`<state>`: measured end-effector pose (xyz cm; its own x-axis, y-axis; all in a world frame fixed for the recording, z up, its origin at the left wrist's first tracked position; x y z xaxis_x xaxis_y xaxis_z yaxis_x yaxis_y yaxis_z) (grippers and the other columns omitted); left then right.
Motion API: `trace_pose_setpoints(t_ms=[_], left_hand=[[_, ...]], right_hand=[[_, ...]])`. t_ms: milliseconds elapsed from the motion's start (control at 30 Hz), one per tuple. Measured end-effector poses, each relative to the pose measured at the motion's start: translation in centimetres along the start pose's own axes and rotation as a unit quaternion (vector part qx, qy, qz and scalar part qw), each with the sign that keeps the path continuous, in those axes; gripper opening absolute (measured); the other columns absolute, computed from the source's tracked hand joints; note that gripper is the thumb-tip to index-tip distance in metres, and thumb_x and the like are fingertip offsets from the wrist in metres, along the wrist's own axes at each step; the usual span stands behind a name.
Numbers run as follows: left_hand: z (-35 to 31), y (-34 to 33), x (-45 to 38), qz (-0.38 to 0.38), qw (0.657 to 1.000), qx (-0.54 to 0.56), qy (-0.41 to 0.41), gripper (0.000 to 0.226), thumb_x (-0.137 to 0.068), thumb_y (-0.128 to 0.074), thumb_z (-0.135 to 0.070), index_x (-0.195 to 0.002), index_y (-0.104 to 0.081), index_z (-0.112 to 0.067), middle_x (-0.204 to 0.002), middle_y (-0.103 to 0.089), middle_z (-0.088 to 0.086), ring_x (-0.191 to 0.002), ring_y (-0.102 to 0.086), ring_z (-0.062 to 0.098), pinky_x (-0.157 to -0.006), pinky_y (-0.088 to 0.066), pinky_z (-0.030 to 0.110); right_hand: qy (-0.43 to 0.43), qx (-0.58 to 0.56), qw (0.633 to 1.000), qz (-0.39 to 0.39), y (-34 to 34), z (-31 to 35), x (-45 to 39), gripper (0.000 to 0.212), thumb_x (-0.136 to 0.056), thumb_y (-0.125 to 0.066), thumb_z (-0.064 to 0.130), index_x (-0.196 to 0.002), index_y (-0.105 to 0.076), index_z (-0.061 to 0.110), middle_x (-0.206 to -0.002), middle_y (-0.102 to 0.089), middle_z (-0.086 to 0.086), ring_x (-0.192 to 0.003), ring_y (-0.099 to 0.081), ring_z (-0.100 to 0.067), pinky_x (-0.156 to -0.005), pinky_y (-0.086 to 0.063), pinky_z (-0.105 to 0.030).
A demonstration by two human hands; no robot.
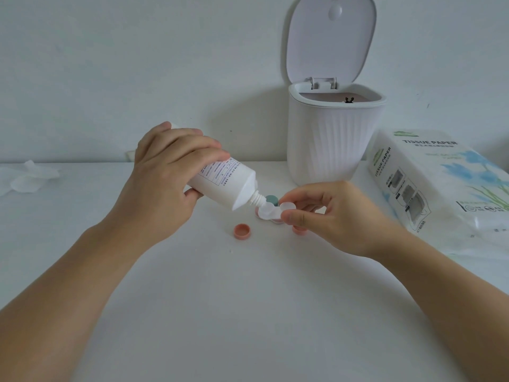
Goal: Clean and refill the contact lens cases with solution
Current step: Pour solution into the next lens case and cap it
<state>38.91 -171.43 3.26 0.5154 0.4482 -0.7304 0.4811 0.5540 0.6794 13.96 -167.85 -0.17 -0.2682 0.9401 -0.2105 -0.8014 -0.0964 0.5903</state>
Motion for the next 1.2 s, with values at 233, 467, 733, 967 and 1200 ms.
trace_pose_setpoints(t_ms=[233,467,733,967,1200], left_hand=[[-0.26,0.23,-0.11,0.002,1.000,-0.020,-0.004,0.058,-0.065,-0.083,0.006,-0.118,-0.070,-0.014,-0.123,-0.068,0.000,-0.120,-0.056,0.029,-0.118,-0.021,0.038],[-0.26,0.22,-0.08,0.010,1.000,-0.015,0.007,0.062,-0.063,-0.085,0.004,-0.120,-0.068,-0.015,-0.124,-0.067,0.001,-0.122,-0.055,0.029,-0.119,-0.019,0.036],[-0.22,0.31,-0.12,0.009,1.000,-0.009,0.015,0.063,-0.062,-0.086,0.004,-0.119,-0.068,-0.015,-0.124,-0.067,0.001,-0.122,-0.054,0.027,-0.119,-0.018,0.035],[-0.38,0.39,-0.15,0.003,1.000,-0.010,0.014,0.061,-0.063,-0.085,0.007,-0.118,-0.069,-0.013,-0.122,-0.068,0.002,-0.120,-0.055,0.028,-0.118,-0.020,0.037],[-0.38,0.33,-0.12,0.007,1.000,-0.011,0.020,0.063,-0.062,-0.087,0.005,-0.119,-0.068,-0.014,-0.123,-0.068,0.002,-0.122,-0.054,0.028,-0.118,-0.019,0.037]], right_hand=[[-0.001,-0.007,1.000,-0.001,-0.06,-0.14,0.02,0.012,-0.090,-0.075,0.028,-0.101,-0.078,0.026,-0.073,-0.073,0.015,-0.069,-0.070,-0.013,-0.070,-0.050,-0.011],[-0.002,-0.024,1.000,0.000,-0.07,-0.16,-0.06,0.011,-0.090,-0.074,0.028,-0.100,-0.078,0.024,-0.069,-0.072,0.015,-0.064,-0.067,-0.008,-0.068,-0.049,-0.011],[0.000,-0.034,0.999,-0.003,-0.09,-0.15,-0.04,0.011,-0.090,-0.075,0.026,-0.100,-0.078,0.023,-0.072,-0.074,0.011,-0.064,-0.067,-0.010,-0.069,-0.052,-0.015],[0.000,-0.033,0.999,-0.004,-0.09,-0.13,0.01,0.012,-0.090,-0.075,0.028,-0.101,-0.078,0.025,-0.074,-0.074,0.010,-0.066,-0.069,-0.014,-0.069,-0.052,-0.015],[0.001,-0.040,0.999,-0.006,-0.05,-0.07,-0.01,0.011,-0.090,-0.075,0.027,-0.100,-0.078,0.024,-0.074,-0.075,0.008,-0.064,-0.068,-0.012,-0.068,-0.051,-0.014]])
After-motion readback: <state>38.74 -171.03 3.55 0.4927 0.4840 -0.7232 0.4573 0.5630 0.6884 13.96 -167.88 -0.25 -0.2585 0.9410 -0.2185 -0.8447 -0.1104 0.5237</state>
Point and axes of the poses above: each hand's wrist, its own x-axis away from the middle knuckle, its own y-axis out of the back of the hand, z = x × y, the point moved 4 cm from there along -x, towards the middle knuckle
